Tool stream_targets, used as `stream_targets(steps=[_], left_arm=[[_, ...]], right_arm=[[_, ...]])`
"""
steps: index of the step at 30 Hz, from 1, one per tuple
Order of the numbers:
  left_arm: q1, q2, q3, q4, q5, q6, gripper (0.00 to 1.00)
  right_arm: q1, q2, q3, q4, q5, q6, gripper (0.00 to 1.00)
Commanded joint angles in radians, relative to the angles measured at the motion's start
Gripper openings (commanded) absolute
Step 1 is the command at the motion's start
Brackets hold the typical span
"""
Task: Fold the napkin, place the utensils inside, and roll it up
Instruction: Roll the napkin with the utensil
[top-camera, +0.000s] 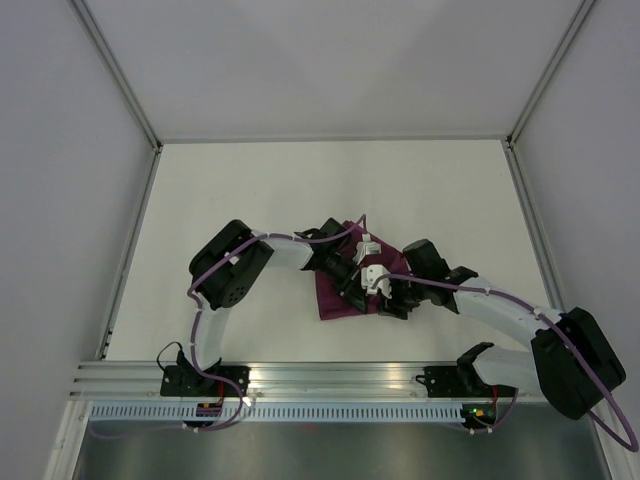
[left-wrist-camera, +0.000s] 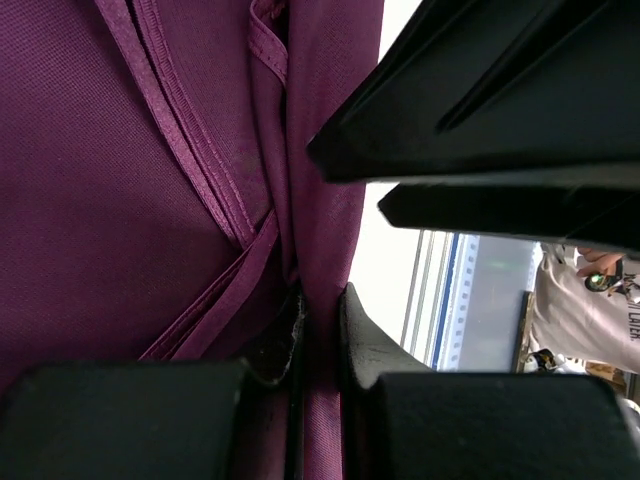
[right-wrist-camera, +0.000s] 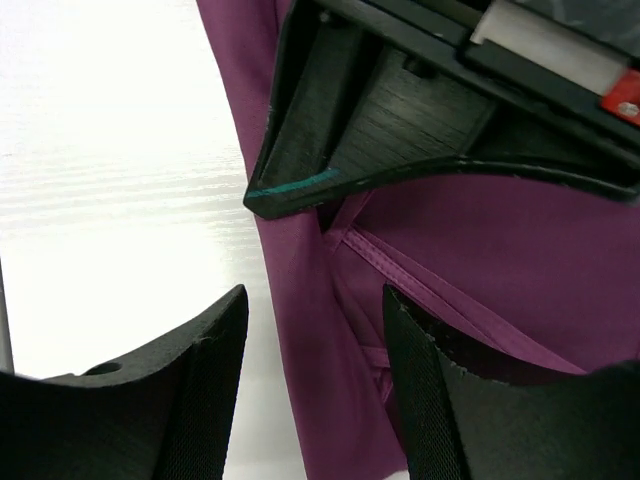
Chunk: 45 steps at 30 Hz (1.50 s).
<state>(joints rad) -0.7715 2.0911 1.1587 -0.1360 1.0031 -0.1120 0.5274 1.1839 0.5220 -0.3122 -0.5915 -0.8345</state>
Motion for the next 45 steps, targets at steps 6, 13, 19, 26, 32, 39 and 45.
stream_targets(steps=[6,13,19,26,32,39,45], left_arm=[[-0.005,0.067,-0.019,-0.094,-0.135,-0.002,0.02],[-0.003,0.067,-0.024,-0.085,-0.141,-0.002,0.02],[-0.003,0.058,-0.019,-0.082,-0.129,-0.002,0.02],[-0.003,-0.037,-0.089,0.047,-0.222,-0.077,0.3],[0.024,-0.155,-0.169,0.232,-0.313,-0.173,0.34],[0.034,-0.276,-0.231,0.354,-0.444,-0.215,0.35],[0.037,-0.385,-0.338,0.463,-0.54,-0.209,0.36]], right_arm=[[0.105,0.069,0.029,0.027,0.055,-0.021,0.62],[0.157,0.14,0.042,0.056,0.088,-0.008,0.57],[0.158,0.175,0.061,0.044,0.093,0.0,0.29],[0.146,0.206,0.073,-0.007,0.072,-0.006,0.1],[0.08,0.287,0.128,-0.12,-0.019,-0.057,0.04],[0.013,0.384,0.213,-0.251,-0.103,-0.129,0.02],[-0.03,0.482,0.286,-0.332,-0.128,-0.172,0.02]])
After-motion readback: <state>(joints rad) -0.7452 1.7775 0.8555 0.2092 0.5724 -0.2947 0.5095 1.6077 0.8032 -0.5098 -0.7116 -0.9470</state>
